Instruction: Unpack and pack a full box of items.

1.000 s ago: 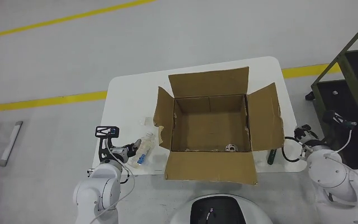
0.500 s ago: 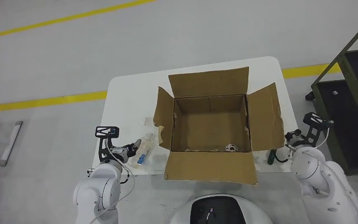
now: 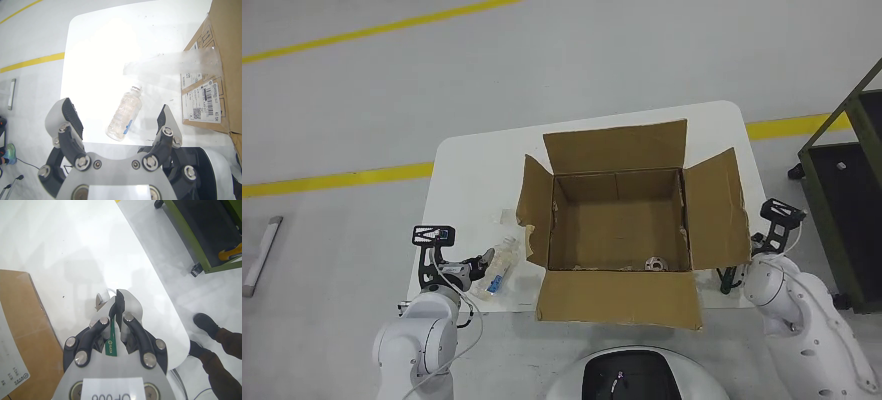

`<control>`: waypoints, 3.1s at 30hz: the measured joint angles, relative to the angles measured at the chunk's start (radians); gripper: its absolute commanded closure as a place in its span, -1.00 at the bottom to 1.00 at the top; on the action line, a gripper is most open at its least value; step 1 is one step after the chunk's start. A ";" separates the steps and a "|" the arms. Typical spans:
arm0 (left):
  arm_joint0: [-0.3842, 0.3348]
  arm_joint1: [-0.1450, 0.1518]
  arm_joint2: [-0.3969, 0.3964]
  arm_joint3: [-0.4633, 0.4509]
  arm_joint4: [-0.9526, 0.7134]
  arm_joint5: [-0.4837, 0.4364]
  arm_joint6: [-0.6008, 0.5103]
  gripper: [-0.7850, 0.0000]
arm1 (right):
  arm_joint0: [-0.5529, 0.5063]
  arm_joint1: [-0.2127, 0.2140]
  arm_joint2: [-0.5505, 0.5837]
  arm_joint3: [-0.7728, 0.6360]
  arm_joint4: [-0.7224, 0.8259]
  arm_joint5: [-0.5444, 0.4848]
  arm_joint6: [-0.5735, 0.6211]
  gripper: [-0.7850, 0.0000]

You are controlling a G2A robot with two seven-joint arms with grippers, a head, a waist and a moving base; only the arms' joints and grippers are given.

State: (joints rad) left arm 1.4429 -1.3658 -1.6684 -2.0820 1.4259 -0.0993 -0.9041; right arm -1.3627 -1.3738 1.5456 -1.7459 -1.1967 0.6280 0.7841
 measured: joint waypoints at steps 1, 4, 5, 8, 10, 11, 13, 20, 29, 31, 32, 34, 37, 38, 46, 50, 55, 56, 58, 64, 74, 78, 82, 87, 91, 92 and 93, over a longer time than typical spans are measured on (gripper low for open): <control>0.000 0.000 0.000 0.000 0.000 0.000 0.000 -1.00 | 0.003 0.000 -0.003 0.007 -0.005 0.000 0.006 1.00; 0.000 0.000 0.000 0.000 0.000 0.000 0.000 -1.00 | 0.012 -0.001 -0.011 0.017 -0.002 -0.003 0.016 1.00; 0.000 0.000 0.000 0.000 0.000 0.000 0.000 -1.00 | 0.014 -0.001 -0.012 0.020 -0.002 -0.004 0.018 1.00; 0.000 0.000 0.000 0.000 0.000 0.000 0.000 -1.00 | 0.020 -0.002 -0.016 0.034 -0.001 -0.008 0.025 1.00; 0.000 0.000 0.000 0.000 0.000 0.000 0.000 -1.00 | 0.025 -0.002 -0.018 0.039 0.005 -0.017 0.035 1.00; 0.000 0.000 0.000 0.000 0.000 0.000 0.000 -1.00 | 0.027 -0.002 -0.019 0.041 0.008 -0.022 0.038 1.00; 0.000 0.000 0.000 0.000 0.000 0.000 0.000 -1.00 | 0.031 -0.002 -0.022 0.041 0.016 -0.034 0.039 1.00; 0.000 0.000 0.000 0.000 0.000 0.000 0.000 -1.00 | 0.008 -0.003 -0.002 -0.042 0.070 -0.067 -0.002 1.00; 0.000 0.000 0.000 0.000 0.000 0.000 0.000 -1.00 | -0.081 0.003 0.120 -0.268 0.221 -0.167 -0.067 1.00; 0.000 0.000 0.000 0.000 0.000 0.000 0.000 -1.00 | -0.109 0.004 0.182 -0.322 0.268 -0.165 -0.105 1.00; 0.000 0.000 0.000 0.000 0.000 0.000 0.000 -1.00 | -0.120 0.003 0.208 -0.344 0.287 -0.153 -0.127 1.00; 0.000 0.000 0.000 0.000 0.000 0.000 0.000 -1.00 | -0.136 -0.001 0.259 -0.400 0.346 -0.120 -0.185 1.00; 0.000 0.000 0.000 0.000 0.000 0.000 0.000 -1.00 | -0.146 -0.009 0.306 -0.487 0.449 -0.102 -0.262 1.00; 0.000 0.000 0.000 0.000 0.000 0.000 0.000 -1.00 | -0.149 -0.010 0.312 -0.515 0.479 -0.106 -0.276 1.00; 0.000 0.000 0.000 0.000 0.000 0.000 0.000 -1.00 | -0.103 0.013 0.184 -0.604 0.441 -0.348 -0.082 1.00; 0.000 0.000 0.000 0.000 0.000 0.000 0.000 -1.00 | -0.067 0.028 0.041 -0.595 0.264 -0.425 0.081 1.00; 0.000 0.000 0.000 0.000 0.000 0.000 0.000 -1.00 | -0.008 0.033 -0.115 -0.483 0.119 -0.497 0.135 1.00; 0.000 0.000 0.000 0.000 0.000 0.000 0.000 -1.00 | -0.002 0.033 -0.126 -0.460 0.097 -0.504 0.130 1.00; 0.000 0.000 0.000 0.000 0.000 0.000 0.000 -1.00 | 0.001 0.033 -0.129 -0.444 0.085 -0.498 0.116 1.00; 0.000 0.000 0.000 0.000 0.000 0.000 0.000 -1.00 | 0.000 0.033 -0.127 -0.451 0.089 -0.496 0.115 1.00; 0.000 0.000 0.000 0.000 0.000 0.000 0.000 -1.00 | 0.021 0.038 -0.162 -0.474 0.026 -0.535 0.120 1.00; 0.000 0.000 0.000 0.000 0.000 0.000 0.000 -1.00 | 0.120 0.035 -0.299 -0.477 -0.268 -0.538 0.240 1.00; 0.000 0.000 0.000 0.000 0.000 0.000 0.000 -1.00 | 0.231 0.019 -0.422 -0.409 -0.459 -0.486 0.365 1.00; 0.000 0.000 0.000 0.000 0.000 0.000 0.000 -1.00 | 0.346 -0.007 -0.493 -0.294 -0.446 -0.443 0.458 1.00; 0.000 0.000 0.000 0.000 0.000 0.000 0.000 -1.00 | 0.368 -0.011 -0.493 -0.271 -0.425 -0.457 0.457 1.00; 0.000 0.000 0.000 0.000 0.000 0.000 0.000 -1.00 | 0.367 -0.010 -0.493 -0.272 -0.426 -0.457 0.456 1.00; 0.000 0.000 0.000 0.000 0.000 0.000 0.000 -1.00 | 0.367 -0.010 -0.493 -0.272 -0.426 -0.457 0.456 1.00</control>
State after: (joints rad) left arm 1.4429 -1.3658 -1.6684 -2.0820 1.4259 -0.0993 -0.9041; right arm -0.9960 -1.3841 1.0526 -2.0183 -1.6230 0.1714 1.2404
